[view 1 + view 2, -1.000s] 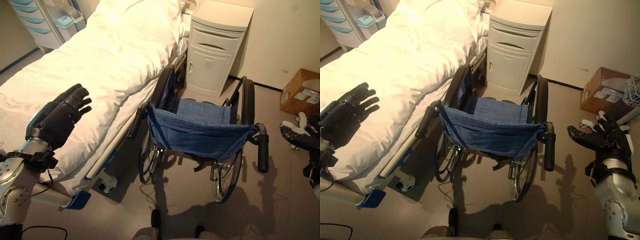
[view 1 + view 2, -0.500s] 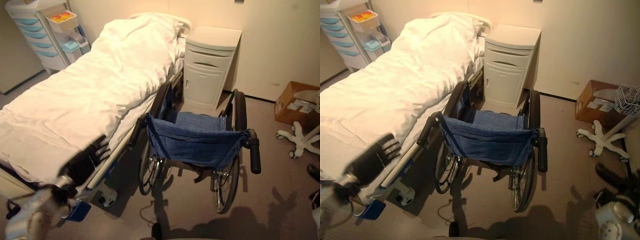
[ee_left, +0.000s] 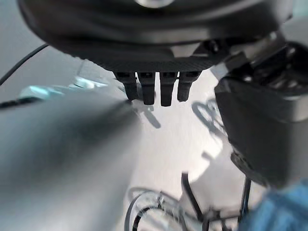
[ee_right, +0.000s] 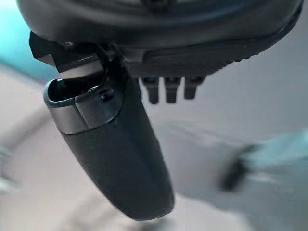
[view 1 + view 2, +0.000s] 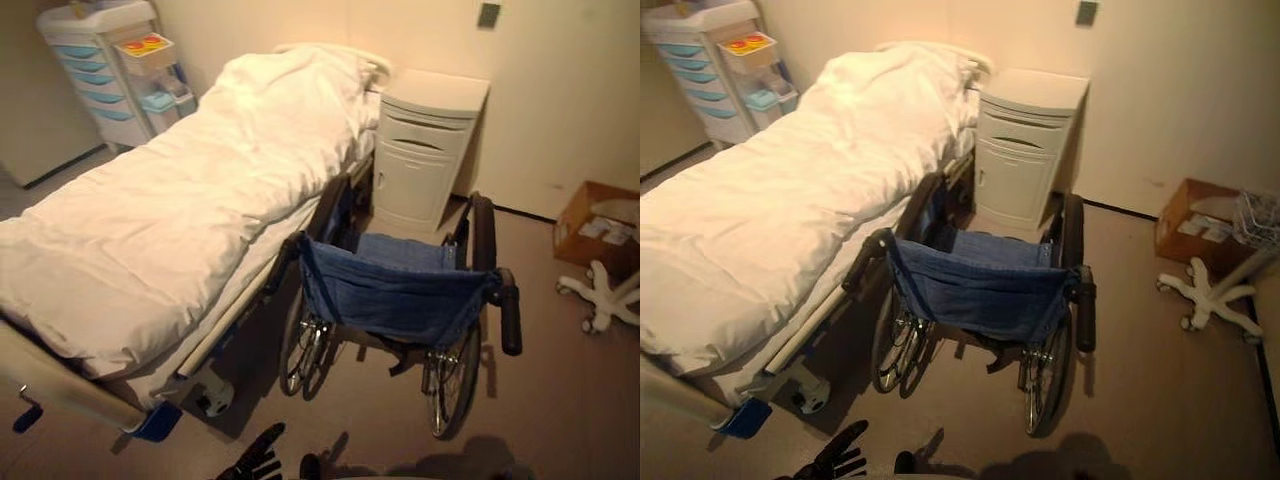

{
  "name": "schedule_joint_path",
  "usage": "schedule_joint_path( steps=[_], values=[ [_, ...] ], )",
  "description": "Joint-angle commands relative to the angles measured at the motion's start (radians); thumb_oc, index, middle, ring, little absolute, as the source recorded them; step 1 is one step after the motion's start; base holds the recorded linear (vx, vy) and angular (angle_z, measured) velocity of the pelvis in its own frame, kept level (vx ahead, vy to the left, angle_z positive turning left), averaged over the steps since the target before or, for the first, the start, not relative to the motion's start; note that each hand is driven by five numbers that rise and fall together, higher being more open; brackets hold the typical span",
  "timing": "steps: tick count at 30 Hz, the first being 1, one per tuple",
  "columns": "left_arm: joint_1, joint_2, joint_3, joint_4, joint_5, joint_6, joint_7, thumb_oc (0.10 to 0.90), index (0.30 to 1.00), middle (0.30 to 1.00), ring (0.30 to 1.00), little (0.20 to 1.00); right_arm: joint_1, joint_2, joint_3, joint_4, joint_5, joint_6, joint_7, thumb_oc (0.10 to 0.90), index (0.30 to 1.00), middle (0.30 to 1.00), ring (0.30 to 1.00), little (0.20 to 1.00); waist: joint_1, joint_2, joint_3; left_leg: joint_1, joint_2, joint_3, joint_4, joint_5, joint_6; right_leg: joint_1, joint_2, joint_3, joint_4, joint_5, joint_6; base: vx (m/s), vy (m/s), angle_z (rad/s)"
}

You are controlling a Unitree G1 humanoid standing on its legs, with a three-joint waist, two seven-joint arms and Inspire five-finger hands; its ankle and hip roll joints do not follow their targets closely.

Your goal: Push the wheelchair next to the bed

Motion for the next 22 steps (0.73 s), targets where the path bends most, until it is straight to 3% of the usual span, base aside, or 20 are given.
schedule_joint_path(
  steps=[1,4,6,11,16,22],
  values=[
    [-0.067,-0.041,-0.014,0.109,0.057,-0.067,0.04,0.8,0.9,0.9,0.9,0.9,-0.043,-0.061,0.064,0.027,-0.239,-0.039,0.131,0.8,0.9,0.9,0.9,0.9,0.012,0.026,-0.002,0.088,-0.011,0.018,0.011,-0.149,-0.019,-0.105,0.052,0.011,0.044,0.053,-0.015,0.0,0.0,0.0],
    [-0.078,-0.055,-0.048,0.176,0.156,-0.105,0.117,0.8,0.9,0.9,0.9,0.9,-0.041,-0.038,0.136,0.079,-0.284,-0.052,0.222,0.8,0.9,0.9,0.9,0.9,0.008,0.026,-0.008,0.082,-0.01,0.02,0.011,-0.15,-0.023,-0.107,0.049,0.012,0.036,0.058,-0.015,0.0,0.011,0.0],
    [-0.075,-0.062,-0.049,0.199,0.133,-0.096,0.134,0.8,0.9,0.9,0.9,0.9,-0.032,-0.033,0.151,0.103,-0.328,-0.068,0.274,0.8,0.9,0.9,0.9,0.9,0.004,0.028,-0.012,0.077,-0.011,0.023,0.011,-0.151,-0.025,-0.11,0.045,0.014,0.027,0.065,-0.012,-0.01,0.039,0.03],
    [-0.054,-0.068,-0.029,0.207,0.136,-0.09,0.157,0.8,0.9,0.9,0.9,0.9,-0.014,-0.03,0.184,0.12,-0.358,0.046,0.545,0.8,0.9,0.9,0.9,0.9,0.007,0.028,-0.02,0.072,-0.013,0.03,0.011,-0.153,-0.025,-0.115,0.037,0.009,0.023,0.068,-0.007,0.0,0.008,0.01],
    [-0.047,-0.083,-0.025,0.216,0.133,-0.086,0.181,0.8,0.9,0.9,0.9,0.9,-0.019,-0.022,0.191,0.172,-0.402,0.067,0.613,0.8,0.9,0.9,0.9,0.9,0.019,0.025,-0.024,0.077,-0.015,0.024,0.011,-0.157,-0.021,-0.113,0.037,0.002,0.034,0.058,-0.01,0.0,0.0,0.0],
    [-0.049,-0.091,-0.032,0.228,0.116,-0.079,0.165,0.8,0.9,0.9,0.9,0.9,-0.028,-0.013,0.203,0.175,-0.42,0.067,0.596,0.8,0.9,0.9,0.9,0.9,0.024,0.021,-0.031,0.082,-0.017,0.016,0.011,-0.162,-0.015,-0.111,0.039,0.004,0.048,0.05,-0.013,0.0,0.0,0.0]
  ],
)
